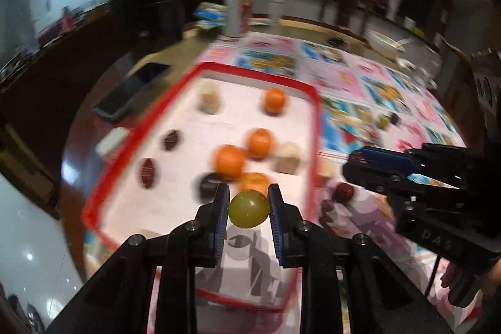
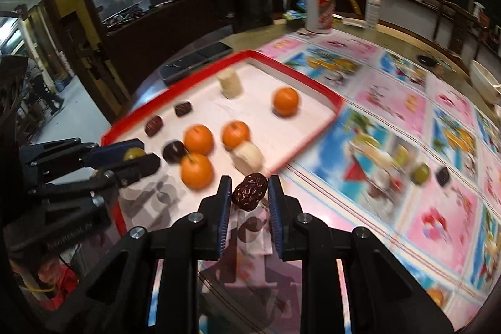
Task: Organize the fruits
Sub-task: 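Carry the red date and green grape over the red tray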
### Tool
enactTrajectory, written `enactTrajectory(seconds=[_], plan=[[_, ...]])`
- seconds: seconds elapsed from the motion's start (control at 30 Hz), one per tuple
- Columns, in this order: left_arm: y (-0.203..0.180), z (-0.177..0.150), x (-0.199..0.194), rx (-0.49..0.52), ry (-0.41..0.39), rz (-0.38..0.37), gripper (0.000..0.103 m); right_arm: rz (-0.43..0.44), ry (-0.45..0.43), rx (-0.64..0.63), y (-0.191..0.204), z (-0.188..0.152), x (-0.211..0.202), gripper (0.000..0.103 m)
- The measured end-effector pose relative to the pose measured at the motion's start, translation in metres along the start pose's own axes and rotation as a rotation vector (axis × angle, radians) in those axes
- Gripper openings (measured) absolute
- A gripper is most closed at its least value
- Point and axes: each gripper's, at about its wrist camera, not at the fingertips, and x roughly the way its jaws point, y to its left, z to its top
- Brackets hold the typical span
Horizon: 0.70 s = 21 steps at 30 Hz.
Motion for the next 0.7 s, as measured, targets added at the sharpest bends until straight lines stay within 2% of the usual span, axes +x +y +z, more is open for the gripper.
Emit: enactTrajectory(seconds=[0.2, 0.37, 0.5, 0.6, 0.7], plan=[[0.052, 0.001, 0.006, -0.066, 0.003, 0.096, 0.024, 0.052, 0.026, -0.029, 0.023, 0.013, 0.027, 0.025], [0.077, -0.003, 0.017, -0.112, 0.034, 0.118, 0.024, 0.108, 0.042, -0.031, 0.038, 0.005, 0.032, 0.025], [0.078, -0.006, 0.024, -0.100, 0.047, 0.122, 0.024, 0.153, 0.083, -0.069, 0.058, -0.007, 0.039, 0.025], [0.077, -0.008, 0.029, -0.097, 0.063, 0.118, 0.024, 0.145, 0.104, -0.126, 0.074, -0.012, 0.047, 0.025], [0.074, -0.008, 0.035, -0.091, 0.075, 0.119, 0.025, 0.138, 0.118, -0.130, 0.076, -0.011, 0.057, 0.025]])
